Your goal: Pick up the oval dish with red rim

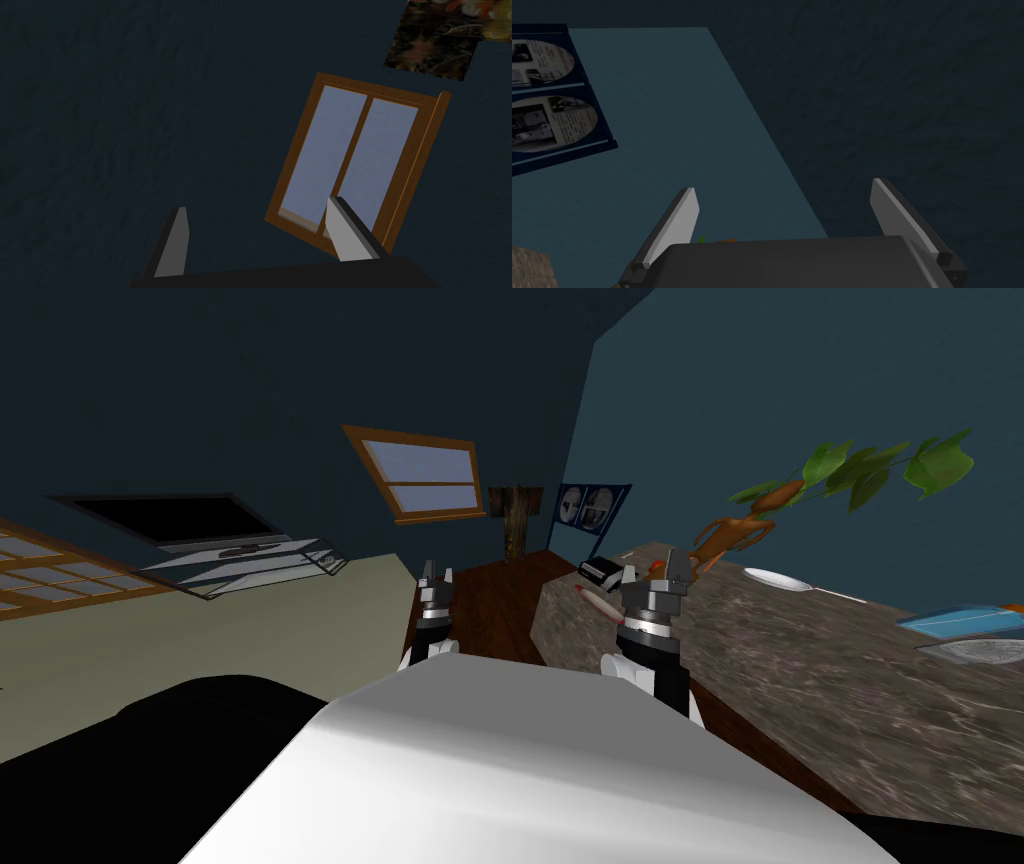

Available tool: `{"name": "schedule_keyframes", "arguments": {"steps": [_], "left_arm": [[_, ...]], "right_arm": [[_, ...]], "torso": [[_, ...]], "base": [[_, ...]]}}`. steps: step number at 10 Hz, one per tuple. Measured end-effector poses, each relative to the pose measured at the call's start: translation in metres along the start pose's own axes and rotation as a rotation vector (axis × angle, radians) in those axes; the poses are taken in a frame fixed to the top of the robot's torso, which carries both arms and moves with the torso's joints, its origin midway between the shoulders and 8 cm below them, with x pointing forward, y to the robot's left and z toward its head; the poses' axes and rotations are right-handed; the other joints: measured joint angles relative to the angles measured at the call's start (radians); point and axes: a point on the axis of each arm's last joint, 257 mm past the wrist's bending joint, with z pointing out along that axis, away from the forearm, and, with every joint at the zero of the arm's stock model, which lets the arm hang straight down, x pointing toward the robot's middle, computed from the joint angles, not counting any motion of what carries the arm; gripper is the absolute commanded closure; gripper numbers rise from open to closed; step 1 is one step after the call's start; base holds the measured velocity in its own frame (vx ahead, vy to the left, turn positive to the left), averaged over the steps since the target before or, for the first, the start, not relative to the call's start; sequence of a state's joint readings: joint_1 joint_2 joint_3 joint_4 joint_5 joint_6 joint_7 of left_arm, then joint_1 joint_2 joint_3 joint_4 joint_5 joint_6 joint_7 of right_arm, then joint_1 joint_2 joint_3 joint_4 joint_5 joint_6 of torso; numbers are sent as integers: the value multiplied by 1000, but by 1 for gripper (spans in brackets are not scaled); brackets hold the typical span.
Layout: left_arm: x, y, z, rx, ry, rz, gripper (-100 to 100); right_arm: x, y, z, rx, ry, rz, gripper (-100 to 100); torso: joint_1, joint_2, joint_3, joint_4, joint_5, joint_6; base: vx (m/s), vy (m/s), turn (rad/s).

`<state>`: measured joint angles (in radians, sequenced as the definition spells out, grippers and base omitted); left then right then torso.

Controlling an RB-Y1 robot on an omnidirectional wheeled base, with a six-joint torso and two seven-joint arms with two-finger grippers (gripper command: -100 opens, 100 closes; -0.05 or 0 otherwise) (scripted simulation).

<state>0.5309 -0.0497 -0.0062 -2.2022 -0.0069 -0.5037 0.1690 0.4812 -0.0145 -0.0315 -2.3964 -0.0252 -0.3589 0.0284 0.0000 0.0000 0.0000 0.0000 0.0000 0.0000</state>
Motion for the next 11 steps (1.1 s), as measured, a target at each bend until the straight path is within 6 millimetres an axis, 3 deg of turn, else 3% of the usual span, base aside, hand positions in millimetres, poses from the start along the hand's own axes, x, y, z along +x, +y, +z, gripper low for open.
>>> {"name": "schedule_keyframes", "arguments": {"steps": [2, 5, 8, 11], "left_arm": [[0, 0, 0, 0, 0, 0, 0], [0, 0, 0, 0, 0, 0, 0], [0, 0, 0, 0, 0, 0, 0], [0, 0, 0, 0, 0, 0, 0]], "right_arm": [[6, -10, -8, 31, 39, -12, -100], [14, -36, -36, 124, 112, -30, -100], [15, -72, -79, 249, 190, -42, -100], [18, -94, -118, 355, 255, -50, -100]], "torso": [[-4, 7, 4, 1, -1, 0], [-4, 16, 9, 4, -1, 0], [-7, 18, 10, 4, -1, 0], [-2, 11, 7, 3, -1, 0]], "base": [[-152, -62, 55], [-233, -68, 113], [-225, -72, 151], [-142, -9, 166]]}}
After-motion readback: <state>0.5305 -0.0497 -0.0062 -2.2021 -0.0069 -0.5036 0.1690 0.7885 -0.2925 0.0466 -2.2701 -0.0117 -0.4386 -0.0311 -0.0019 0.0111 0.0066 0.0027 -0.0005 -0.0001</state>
